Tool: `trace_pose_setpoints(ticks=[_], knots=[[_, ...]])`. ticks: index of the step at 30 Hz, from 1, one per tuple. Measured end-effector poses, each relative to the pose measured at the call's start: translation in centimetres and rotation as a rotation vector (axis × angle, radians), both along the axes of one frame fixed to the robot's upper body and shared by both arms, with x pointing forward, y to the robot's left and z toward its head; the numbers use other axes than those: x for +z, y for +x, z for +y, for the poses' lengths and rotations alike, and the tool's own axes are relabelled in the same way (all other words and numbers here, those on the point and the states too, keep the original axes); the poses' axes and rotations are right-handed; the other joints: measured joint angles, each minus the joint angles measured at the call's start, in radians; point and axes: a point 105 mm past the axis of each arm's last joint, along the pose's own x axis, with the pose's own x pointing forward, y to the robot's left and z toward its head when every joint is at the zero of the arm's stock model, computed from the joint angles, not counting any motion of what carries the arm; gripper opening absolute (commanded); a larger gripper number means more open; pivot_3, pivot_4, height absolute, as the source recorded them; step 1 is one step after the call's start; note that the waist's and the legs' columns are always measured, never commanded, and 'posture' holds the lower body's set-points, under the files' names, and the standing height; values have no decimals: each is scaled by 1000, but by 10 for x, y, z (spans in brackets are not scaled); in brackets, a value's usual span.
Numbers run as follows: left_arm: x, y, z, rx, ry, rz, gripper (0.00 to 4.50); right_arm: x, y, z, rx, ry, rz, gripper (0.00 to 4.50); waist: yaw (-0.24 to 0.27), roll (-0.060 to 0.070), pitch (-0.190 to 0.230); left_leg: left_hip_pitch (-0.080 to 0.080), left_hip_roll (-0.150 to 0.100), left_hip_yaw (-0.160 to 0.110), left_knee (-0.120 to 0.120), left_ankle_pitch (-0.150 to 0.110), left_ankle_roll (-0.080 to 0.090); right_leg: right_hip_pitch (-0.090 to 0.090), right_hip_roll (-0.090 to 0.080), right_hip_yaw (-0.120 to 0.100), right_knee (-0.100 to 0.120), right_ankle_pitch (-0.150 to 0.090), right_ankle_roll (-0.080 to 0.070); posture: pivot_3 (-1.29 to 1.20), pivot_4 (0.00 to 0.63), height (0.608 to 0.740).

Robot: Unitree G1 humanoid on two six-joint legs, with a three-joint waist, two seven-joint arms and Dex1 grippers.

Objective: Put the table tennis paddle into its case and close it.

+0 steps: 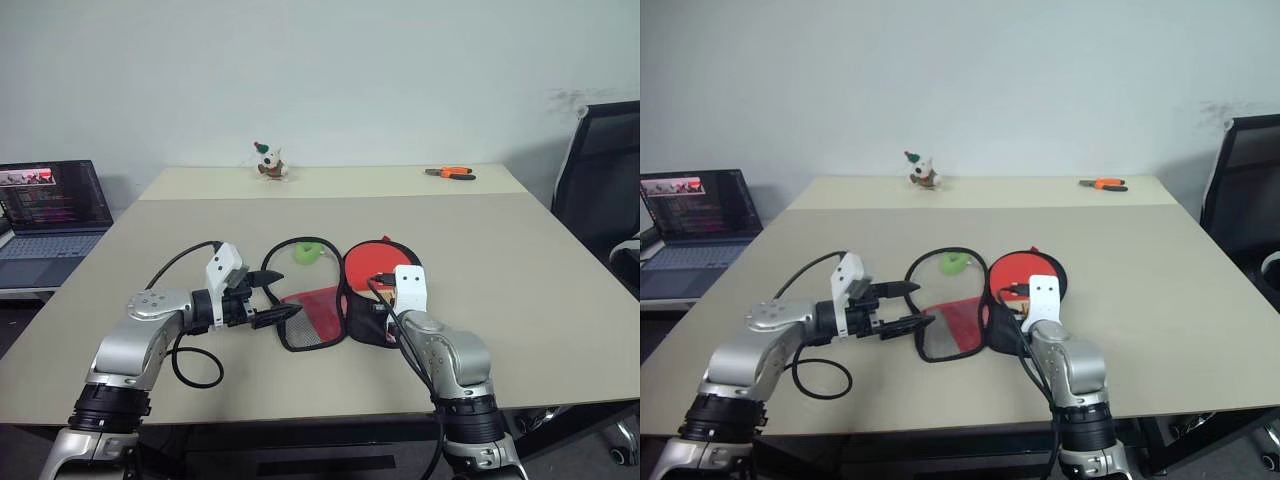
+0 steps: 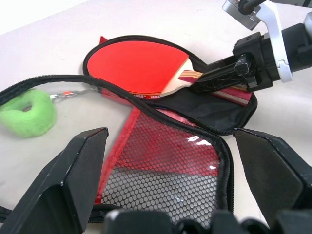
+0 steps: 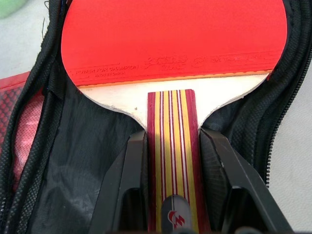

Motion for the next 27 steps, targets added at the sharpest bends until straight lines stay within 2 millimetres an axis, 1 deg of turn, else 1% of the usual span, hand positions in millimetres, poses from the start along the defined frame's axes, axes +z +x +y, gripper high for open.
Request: trace_pose_setpoints(ticks=[6, 8, 10, 15, 23, 27], knots=[[0, 0, 0, 0, 0, 0, 4500, -1, 1, -1, -1, -10, -7, 1473, 0, 0, 0, 1, 0, 0, 1, 0, 0, 0, 0, 0, 1, 0, 0, 0, 150, 740], [0, 0, 0, 0, 0, 0, 4500, -1, 0, 1, 3, 3, -10, 1866, 0, -1, -1, 1, 0, 0, 1, 0, 0, 1, 0, 0, 1, 0, 0, 0, 150, 740], [0, 0, 0, 0, 0, 0, 4500, -1, 0, 2, 3, 15, -15, 2385, 0, -2, -1, 1, 0, 0, 1, 0, 0, 1, 0, 0, 1, 0, 0, 0, 150, 740], [0, 0, 0, 0, 0, 0, 4500, 0, 0, 4, 18, 21, -19, 4053, 0, -2, -1, 1, 0, 0, 1, 0, 0, 1, 0, 0, 1, 0, 0, 0, 150, 740], [0, 0, 0, 0, 0, 1, 4500, 0, 0, 5, 25, 25, -18, 4053, 0, -2, -1, 1, 0, 0, 1, 0, 0, 1, 0, 0, 1, 0, 0, 0, 150, 740], [0, 0, 0, 0, 0, 0, 4500, 2, -1, 1, 29, 71, -9, 4053, 1, -2, -1, 1, 0, 0, 1, 0, 0, 1, 0, 0, 1, 0, 0, 0, 150, 740]])
